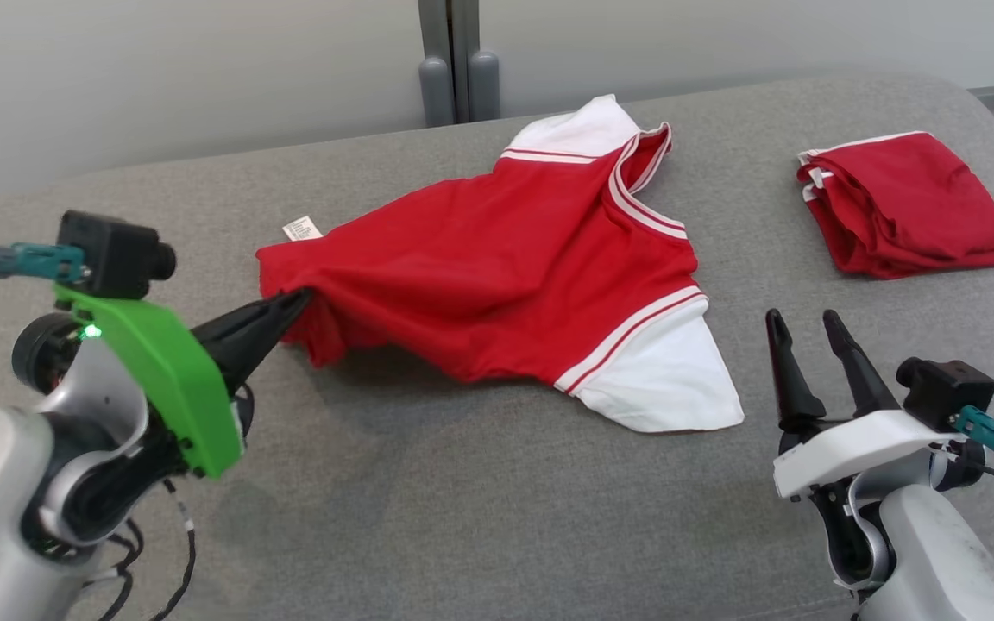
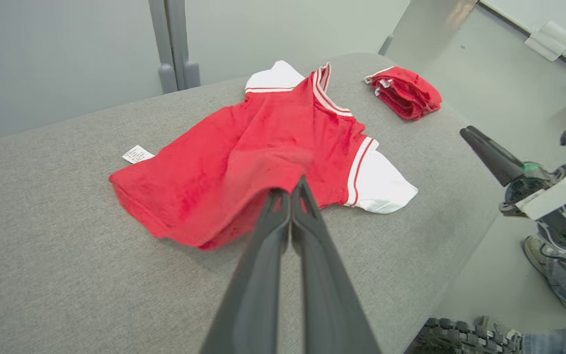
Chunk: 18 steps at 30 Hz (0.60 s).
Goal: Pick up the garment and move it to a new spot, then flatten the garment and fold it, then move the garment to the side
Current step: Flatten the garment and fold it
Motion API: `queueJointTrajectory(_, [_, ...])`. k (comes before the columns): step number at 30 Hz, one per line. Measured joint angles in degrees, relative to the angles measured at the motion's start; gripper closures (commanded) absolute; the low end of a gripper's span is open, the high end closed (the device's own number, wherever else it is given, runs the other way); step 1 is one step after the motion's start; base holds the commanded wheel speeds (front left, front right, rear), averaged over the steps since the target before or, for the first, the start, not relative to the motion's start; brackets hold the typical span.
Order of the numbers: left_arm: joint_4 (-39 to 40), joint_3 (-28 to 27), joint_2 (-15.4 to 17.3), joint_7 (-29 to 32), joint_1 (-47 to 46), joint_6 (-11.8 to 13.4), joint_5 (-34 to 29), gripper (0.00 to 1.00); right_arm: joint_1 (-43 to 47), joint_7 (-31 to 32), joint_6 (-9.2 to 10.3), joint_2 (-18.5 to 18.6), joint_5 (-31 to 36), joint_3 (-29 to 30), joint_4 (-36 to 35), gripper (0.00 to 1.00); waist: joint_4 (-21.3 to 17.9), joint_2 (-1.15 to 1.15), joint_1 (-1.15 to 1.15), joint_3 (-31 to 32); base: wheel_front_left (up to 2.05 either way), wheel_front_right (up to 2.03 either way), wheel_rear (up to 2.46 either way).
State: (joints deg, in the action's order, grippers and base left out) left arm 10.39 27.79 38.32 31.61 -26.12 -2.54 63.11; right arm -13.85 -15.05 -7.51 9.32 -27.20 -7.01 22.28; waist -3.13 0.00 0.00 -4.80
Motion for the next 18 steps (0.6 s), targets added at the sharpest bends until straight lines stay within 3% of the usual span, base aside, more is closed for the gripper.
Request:
queueJointTrajectory(4, [-12.2, 3.7, -8.7, -7.3, -5.5, -0.5, -7.5, 1.00, -0.9, 0.0, 0.00, -0.7, -0.5, -2.2, 1.5, 0.00, -1.3, 0.00, 0.00, -1.1, 0.00, 0.00, 0.00])
queueJointTrajectory(11, [-39.5, 9.2, -23.2, -28.4, -13.4, -3.4, -18.6, 1.00, -3.3, 0.0, 0.00, -0.3, -1.2, -4.6, 2.9, 0.00, -4.1, 0.00, 0.00, -3.4, 0.00, 0.00, 0.00])
queueJointTrajectory(12, [-43.3, 10.0, -24.8, -30.8, -14.3, -3.6, -19.5, 0.86, -3.3, 0.0, 0.00, -0.2, -1.2, -4.8, 3.1, 0.00, -4.5, 0.00, 0.00, -3.8, 0.00, 0.00, 0.00])
queueJointTrajectory(13, [-46.7, 10.6, -26.1, -32.9, -15.1, -4.0, -20.0, 0.00, -3.5, 0.0, 0.00, 0.0, -1.3, -5.0, 3.2, 0.00, -4.8, 0.00, 0.00, -4.1, 0.00, 0.00, 0.00])
queueJointTrajectory(18, [-57.7, 13.5, -29.1, -38.8, -18.5, -4.6, -21.4, 0.00, -4.1, 0.0, 0.00, 0.6, -1.5, -4.8, 3.4, 0.00, -5.7, 0.00, 0.00, -5.2, 0.00, 0.00, 0.00])
